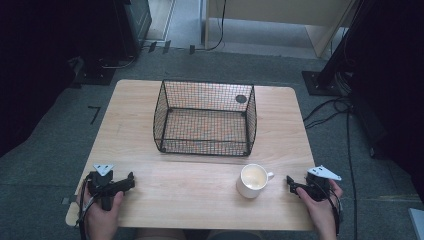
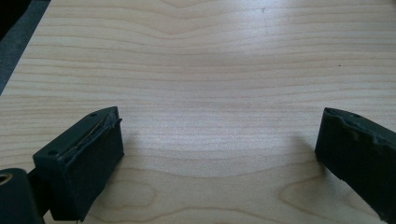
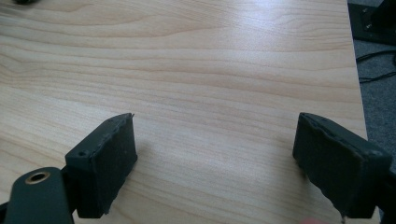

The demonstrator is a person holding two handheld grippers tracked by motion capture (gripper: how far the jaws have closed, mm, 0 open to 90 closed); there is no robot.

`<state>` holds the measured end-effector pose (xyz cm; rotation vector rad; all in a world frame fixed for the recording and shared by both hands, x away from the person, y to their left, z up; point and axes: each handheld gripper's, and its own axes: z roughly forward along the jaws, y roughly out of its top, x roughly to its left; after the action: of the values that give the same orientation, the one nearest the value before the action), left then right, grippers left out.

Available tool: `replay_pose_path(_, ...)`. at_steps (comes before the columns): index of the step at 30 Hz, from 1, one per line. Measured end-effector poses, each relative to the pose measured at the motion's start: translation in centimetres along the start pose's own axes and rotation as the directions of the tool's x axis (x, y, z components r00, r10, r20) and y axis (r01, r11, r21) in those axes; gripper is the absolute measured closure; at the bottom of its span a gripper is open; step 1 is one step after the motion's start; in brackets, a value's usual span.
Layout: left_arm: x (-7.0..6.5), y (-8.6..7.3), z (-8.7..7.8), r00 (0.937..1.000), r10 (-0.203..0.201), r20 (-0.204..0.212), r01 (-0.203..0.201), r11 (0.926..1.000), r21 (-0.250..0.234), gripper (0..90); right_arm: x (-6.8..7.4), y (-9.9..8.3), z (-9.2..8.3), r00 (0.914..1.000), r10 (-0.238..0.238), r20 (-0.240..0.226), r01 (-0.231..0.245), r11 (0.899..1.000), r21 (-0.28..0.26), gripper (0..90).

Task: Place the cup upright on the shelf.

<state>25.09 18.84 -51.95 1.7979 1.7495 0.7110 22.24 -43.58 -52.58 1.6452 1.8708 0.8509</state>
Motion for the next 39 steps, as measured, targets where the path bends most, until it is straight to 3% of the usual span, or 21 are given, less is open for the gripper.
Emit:
replay_pose_path(5, 0.0, 0.0, 0.0, 1.0, 0.001, 0.0, -0.001, 1.0, 0.001, 1.1, 0.0, -0.1, -0.2, 0.9998, 0.017, 0.013, -0.017, 1.0, -0.014, 19.3)
replay_pose_path(8, 0.0, 0.0, 0.0, 1.0, 0.0, 0.001, 0.0, 1.0, 0.001, 1.1, 0.3, 0.1, -0.7, 0.9983, 0.022, -0.054, -0.025, 0.998, -0.057, 24.0)
replay_pose_path(14, 0.0, 0.0, 0.0, 1.0, 0.0, 0.0, 0.0, 1.0, 0.002, 1.1, 1.3, 0.5, -1.2, 0.9939, -0.011, -0.11, 0.002, 0.997, -0.082, 28.9)
replay_pose_path(19, -0.1, 0.0, 0.0, 1.0, -0.001, -0.001, 0.001, 1.0, 0.002, 1.1, 2.7, 1.1, -1.6, 0.9847, -0.049, -0.167, 0.031, 0.994, -0.108, 31.9)
replay_pose_path(27, -0.1, 0.0, 0.0, 1.0, -0.001, -0.001, 0.001, 1.0, 0.002, 1.1, 3.8, 1.5, -2.0, 0.9582, -0.104, -0.267, 0.073, 0.99, -0.123, 36.1)
replay_pose_path(30, -0.1, 0.0, 0.0, 1.0, -0.001, -0.001, 0.001, 1.0, 0.002, 1.1, 3.9, 1.4, -2.1, 0.9567, -0.113, -0.269, 0.079, 0.988, -0.131, 38.4)
replay_pose_path(34, -0.1, 0.0, 0.0, 1.0, -0.001, -0.001, 0.001, 1.0, 0.002, 1.1, 3.7, 1.4, -2.5, 0.941, -0.132, -0.311, 0.09, 0.985, -0.148, 41.0)
replay_pose_path(39, -0.1, 0.0, 0.0, 1.0, -0.001, -0.001, 0.001, 1.0, 0.002, 1.1, 4.0, 1.3, -2.9, 0.9121, -0.172, -0.372, 0.116, 0.979, -0.168, 43.9)
